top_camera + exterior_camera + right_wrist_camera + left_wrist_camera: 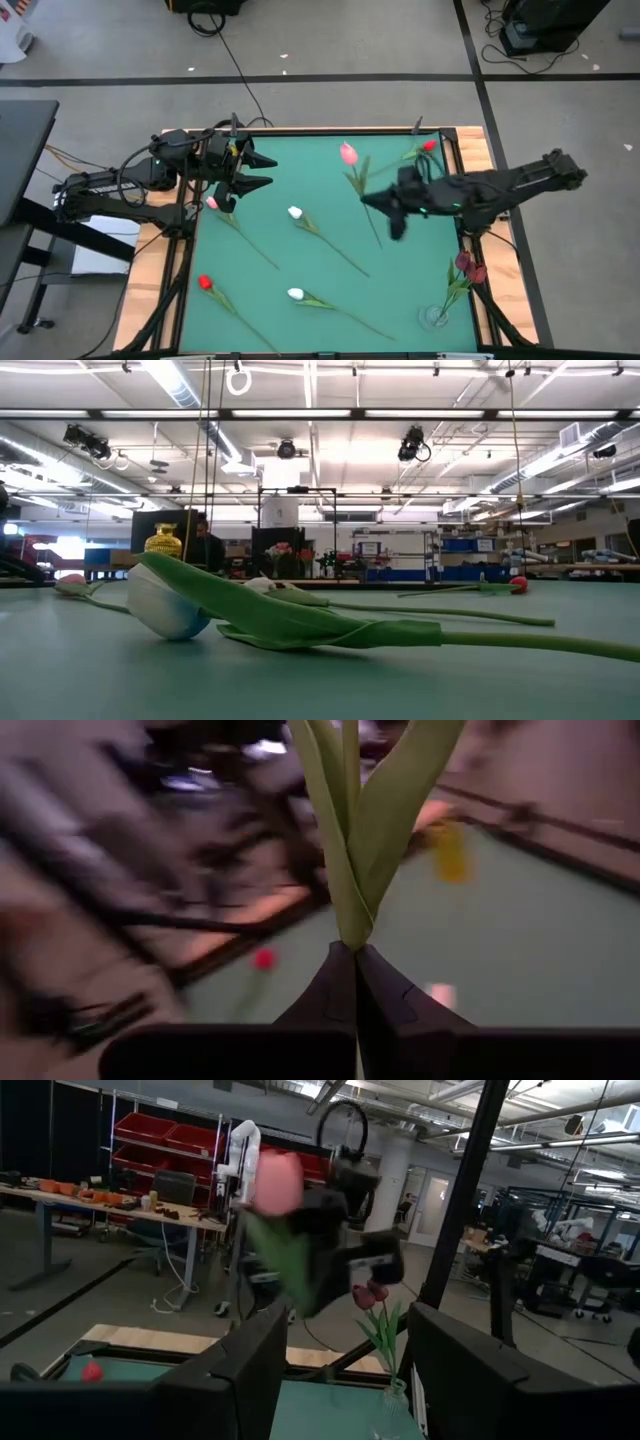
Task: Sort flowers into vase by color
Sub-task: Put the top pink tulip into the transparent vase
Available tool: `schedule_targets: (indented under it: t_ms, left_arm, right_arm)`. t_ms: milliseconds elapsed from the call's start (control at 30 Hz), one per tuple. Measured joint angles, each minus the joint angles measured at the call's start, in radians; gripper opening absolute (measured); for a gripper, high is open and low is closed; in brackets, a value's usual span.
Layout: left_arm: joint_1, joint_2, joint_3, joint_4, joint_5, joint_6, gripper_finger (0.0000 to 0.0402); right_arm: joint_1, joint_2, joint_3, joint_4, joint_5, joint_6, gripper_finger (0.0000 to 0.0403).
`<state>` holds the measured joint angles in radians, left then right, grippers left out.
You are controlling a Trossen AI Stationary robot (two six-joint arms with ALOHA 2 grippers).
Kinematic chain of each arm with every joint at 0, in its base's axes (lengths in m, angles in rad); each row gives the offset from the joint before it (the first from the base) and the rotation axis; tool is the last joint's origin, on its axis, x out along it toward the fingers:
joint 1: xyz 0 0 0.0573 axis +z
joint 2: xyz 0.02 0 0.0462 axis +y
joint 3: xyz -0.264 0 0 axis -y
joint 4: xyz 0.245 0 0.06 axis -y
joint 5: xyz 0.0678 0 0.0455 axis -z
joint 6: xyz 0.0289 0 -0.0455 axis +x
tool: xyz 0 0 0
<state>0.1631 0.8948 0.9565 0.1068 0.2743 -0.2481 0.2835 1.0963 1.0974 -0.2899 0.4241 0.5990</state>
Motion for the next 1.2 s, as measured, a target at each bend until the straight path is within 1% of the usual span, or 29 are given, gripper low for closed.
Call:
schedule_targets:
  t_ms: [233, 500, 700, 833, 1100, 1200]
  left_arm:
    - [0.0, 0.0, 0.0, 0.0, 0.0, 0.0, 0.0215]
    - [0.0, 0.0, 0.0, 0.0, 0.0, 0.0, 0.0215]
    - [0.0, 0.0, 0.0, 0.0, 0.0, 0.0, 0.0215]
    - [0.0, 0.0, 0.0, 0.0, 0.0, 0.0, 0.0215]
    - [0.0, 0.0, 0.0, 0.0, 0.0, 0.0, 0.0215]
    - [0.0, 0.0, 0.0, 0.0, 0.0, 0.0, 0.0215]
  right_arm:
    - [0.181, -0.197, -0.185, 0.13, -0.226, -0.082, 0.0]
    - [0.412, -0.377, -0.37, 0.412, -0.346, -0.226, 0.0]
    - [0.526, -0.422, -0.528, 0.617, -0.457, -0.249, 0.0]
    - [0.575, -0.421, -0.604, 0.7, -0.478, -0.269, 0.0]
    - [0.588, -0.421, -0.668, 0.701, -0.479, -0.339, 0.0]
    - [0.588, -0.421, -0.67, 0.699, -0.504, -0.345, 0.0]
